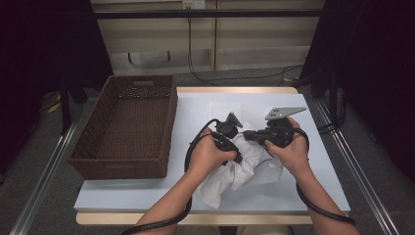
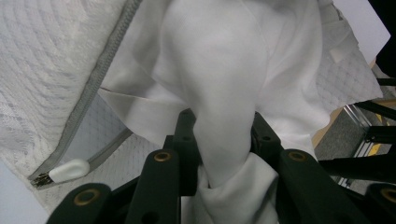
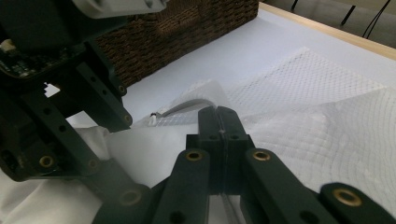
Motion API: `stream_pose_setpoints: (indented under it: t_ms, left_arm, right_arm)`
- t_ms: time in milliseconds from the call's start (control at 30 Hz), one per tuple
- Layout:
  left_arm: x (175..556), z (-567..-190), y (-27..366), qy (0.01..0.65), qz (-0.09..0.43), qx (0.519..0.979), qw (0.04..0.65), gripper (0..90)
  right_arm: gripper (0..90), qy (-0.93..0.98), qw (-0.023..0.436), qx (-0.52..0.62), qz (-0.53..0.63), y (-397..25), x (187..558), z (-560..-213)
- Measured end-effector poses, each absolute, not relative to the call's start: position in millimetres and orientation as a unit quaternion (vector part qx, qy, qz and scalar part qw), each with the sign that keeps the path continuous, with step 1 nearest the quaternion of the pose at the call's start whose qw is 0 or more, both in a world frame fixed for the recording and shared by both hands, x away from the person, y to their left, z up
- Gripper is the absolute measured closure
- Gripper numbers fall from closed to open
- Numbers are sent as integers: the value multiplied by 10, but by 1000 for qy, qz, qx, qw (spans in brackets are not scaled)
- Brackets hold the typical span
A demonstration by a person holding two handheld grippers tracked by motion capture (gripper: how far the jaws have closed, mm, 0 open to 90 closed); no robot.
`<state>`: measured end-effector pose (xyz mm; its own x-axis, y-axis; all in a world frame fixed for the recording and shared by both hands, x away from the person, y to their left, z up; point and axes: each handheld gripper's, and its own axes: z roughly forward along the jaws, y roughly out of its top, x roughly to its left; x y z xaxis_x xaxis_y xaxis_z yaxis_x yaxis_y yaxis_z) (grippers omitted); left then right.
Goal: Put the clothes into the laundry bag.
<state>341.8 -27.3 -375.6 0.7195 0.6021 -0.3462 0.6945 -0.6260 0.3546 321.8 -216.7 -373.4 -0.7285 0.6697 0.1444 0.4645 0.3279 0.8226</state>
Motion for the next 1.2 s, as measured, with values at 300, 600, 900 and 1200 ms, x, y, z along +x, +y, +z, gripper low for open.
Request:
stream_pose_setpoints:
  t_ms: [300,600,900,1200]
  left_arm:
    - [3462,-3774,-275,363,-94,895,240,702]
    - [3486,-3762,-288,366,-92,894,241,702]
    - [3512,-3771,-307,378,-92,888,245,703]
    - [3529,-3786,-344,379,-88,886,253,703]
  right_arm:
    - [900,808,112,351,461,-2163,3214,-3738]
    - [900,806,112,351,464,-2177,3211,-3735]
    - [900,806,115,350,463,-2181,3203,-3731]
    - [900,806,116,351,463,-2190,3202,-3730]
